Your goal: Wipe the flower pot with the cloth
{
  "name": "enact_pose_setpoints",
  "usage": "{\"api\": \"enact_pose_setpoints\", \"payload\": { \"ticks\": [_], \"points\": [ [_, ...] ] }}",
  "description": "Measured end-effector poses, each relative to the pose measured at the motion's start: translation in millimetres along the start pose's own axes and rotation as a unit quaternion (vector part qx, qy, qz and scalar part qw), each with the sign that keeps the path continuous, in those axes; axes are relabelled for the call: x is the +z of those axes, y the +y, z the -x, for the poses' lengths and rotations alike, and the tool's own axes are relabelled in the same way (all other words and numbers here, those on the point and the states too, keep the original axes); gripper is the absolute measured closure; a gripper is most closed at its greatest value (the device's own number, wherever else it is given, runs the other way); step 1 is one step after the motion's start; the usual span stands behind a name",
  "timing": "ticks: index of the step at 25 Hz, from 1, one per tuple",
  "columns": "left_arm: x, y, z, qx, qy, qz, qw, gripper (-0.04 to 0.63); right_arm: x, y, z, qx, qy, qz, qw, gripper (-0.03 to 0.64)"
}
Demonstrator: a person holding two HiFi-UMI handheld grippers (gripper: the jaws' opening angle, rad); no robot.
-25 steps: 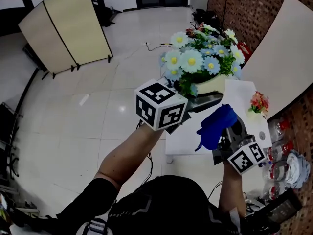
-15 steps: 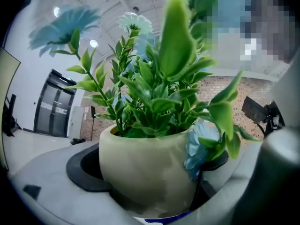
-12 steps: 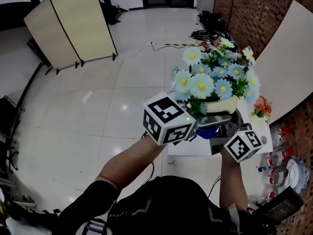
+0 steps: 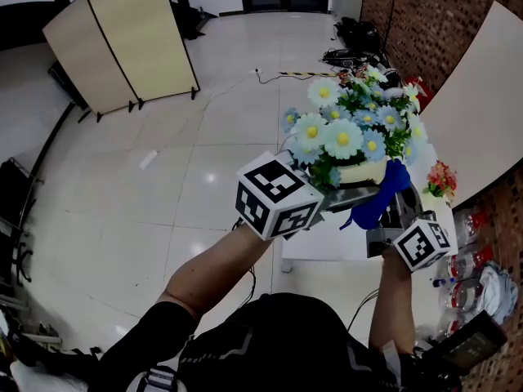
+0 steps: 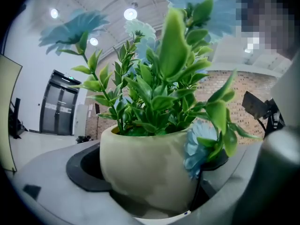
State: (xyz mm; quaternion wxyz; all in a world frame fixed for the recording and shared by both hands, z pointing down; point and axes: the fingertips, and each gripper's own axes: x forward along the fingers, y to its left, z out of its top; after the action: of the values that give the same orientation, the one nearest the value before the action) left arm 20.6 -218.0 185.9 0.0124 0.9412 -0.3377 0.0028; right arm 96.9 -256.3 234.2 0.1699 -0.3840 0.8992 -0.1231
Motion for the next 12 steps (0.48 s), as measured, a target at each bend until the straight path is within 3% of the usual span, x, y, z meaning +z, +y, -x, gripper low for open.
{"api": "enact_pose_setpoints", "payload": {
  "ticks": [4,7,12],
  "points": [
    [-4.4,3.2,-1.6,0.009,0.008,0.002,0.9999,0.031,21.3,14.5,21.1,0.016,-0.012,0.039,0.999,0.554],
    [-5.8,5.2,-0.9,0.011,0.016,-0.002,0.9998,0.031,10.3,36.1,23.5,0.026,-0.001,0.052,0.998,0.554],
    [-4.4,2.3,-1.7,0.001,0.013,-0.002,0.9999,0.031,-46.4,59.8,8.7,0.046,0.038,-0.030,0.998,0.554]
  ]
}}
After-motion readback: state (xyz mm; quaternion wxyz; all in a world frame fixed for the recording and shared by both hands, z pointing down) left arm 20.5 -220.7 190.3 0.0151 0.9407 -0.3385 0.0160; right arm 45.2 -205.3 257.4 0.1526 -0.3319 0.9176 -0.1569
